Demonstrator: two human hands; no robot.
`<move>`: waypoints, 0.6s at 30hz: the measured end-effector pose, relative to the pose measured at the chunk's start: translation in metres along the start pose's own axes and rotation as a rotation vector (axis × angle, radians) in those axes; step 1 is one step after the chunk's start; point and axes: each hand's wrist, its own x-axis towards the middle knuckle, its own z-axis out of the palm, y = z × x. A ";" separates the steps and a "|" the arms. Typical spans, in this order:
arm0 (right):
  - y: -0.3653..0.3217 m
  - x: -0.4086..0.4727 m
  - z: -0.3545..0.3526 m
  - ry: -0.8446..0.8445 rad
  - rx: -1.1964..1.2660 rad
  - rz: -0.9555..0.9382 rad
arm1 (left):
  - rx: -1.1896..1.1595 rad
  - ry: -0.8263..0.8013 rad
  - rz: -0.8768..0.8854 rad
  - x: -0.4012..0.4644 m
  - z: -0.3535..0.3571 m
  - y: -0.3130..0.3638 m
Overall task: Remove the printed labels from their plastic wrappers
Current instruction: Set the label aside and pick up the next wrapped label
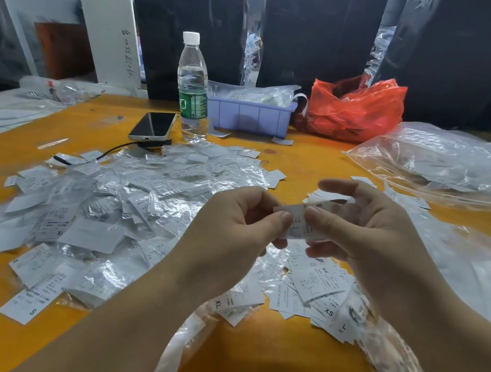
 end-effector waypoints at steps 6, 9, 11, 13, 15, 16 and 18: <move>0.002 0.003 -0.003 0.078 0.090 0.037 | -0.020 -0.022 -0.017 -0.001 0.003 0.000; 0.003 0.003 -0.002 0.066 0.118 0.021 | -0.023 -0.008 -0.011 -0.001 0.004 -0.001; 0.003 0.002 -0.001 0.040 0.098 0.013 | -0.038 0.004 -0.004 -0.001 0.005 -0.001; 0.003 0.001 0.001 0.014 0.061 0.004 | -0.054 0.009 -0.008 -0.001 0.005 -0.002; 0.003 0.000 0.001 0.004 0.027 -0.013 | -0.059 -0.005 -0.021 -0.001 0.005 -0.002; 0.003 0.000 0.001 0.007 0.014 -0.021 | -0.055 -0.016 -0.029 -0.001 0.005 -0.003; 0.003 0.000 0.001 0.012 0.004 -0.031 | -0.045 -0.029 -0.043 -0.001 0.005 -0.003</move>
